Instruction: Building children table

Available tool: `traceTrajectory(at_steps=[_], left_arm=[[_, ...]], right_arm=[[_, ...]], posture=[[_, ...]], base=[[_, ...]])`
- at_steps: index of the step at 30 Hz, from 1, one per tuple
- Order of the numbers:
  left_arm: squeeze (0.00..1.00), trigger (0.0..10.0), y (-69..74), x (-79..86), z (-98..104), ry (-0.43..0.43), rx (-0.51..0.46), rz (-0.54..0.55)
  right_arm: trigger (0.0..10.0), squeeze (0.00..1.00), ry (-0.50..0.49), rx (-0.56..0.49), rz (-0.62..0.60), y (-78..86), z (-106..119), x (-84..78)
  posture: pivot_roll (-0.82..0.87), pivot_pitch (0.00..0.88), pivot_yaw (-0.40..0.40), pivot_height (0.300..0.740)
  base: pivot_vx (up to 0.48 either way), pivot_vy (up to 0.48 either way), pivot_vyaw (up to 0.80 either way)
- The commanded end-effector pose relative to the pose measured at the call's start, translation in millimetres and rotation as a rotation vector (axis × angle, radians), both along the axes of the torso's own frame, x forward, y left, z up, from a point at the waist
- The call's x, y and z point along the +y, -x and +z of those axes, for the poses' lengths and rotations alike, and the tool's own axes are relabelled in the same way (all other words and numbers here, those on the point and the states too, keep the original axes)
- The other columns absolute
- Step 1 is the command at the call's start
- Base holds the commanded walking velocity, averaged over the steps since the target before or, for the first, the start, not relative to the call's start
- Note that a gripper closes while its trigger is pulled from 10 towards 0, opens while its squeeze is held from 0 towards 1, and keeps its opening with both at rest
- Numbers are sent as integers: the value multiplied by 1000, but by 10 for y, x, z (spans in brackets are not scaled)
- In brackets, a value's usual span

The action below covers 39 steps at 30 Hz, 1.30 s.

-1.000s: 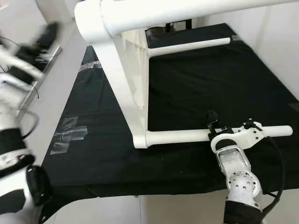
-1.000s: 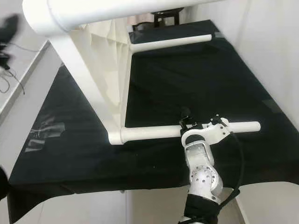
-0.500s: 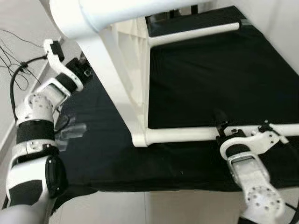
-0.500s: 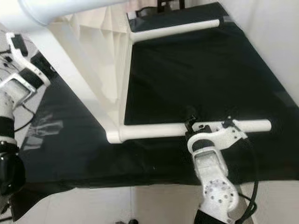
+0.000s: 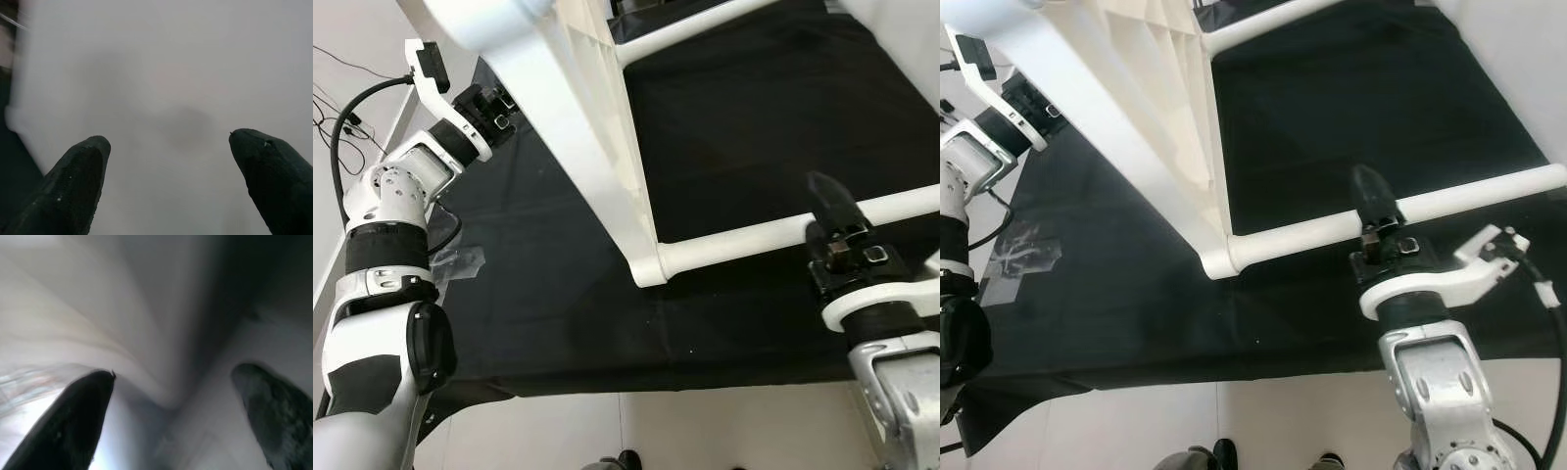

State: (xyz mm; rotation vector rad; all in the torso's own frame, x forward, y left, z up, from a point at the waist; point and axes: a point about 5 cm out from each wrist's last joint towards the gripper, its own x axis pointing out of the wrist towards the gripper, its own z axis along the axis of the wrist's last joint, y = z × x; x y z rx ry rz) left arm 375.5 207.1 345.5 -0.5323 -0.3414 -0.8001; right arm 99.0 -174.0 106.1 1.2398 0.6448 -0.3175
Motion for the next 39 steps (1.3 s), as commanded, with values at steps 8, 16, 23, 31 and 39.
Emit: traceTrajectory(at_steps=[8, 16, 23, 31, 39], left_arm=[[0, 10000, 51, -9, 20, 3, -32, -17], [0, 10000, 112, -29, 101, 22, -88, -34], [0, 10000, 224, -83, 16, 4, -120, -71], [0, 10000, 515, -184, -306, -101, -132, -127], [0, 10000, 717, -177, -570, -115, -103, 1]], right_arm=[[10000, 0, -33, -118, 27, -88, 281, 103], [10000, 0, 101, -384, 96, -569, 519, -119], [10000, 0, 208, -569, 184, -974, 768, -215], [10000, 0, 464, -767, 183, -1544, 1074, -486], [10000, 0, 850, -826, 268, -2014, 1220, -503]], posture=[[-139, 224, 151, 740], [-150, 206, 147, 740], [-150, 189, 133, 740], [-124, 142, 136, 740], [-88, 87, 128, 740]], base=[[0, 0, 0], [0, 0, 0], [0, 0, 0], [0, 0, 0], [0, 0, 0]])
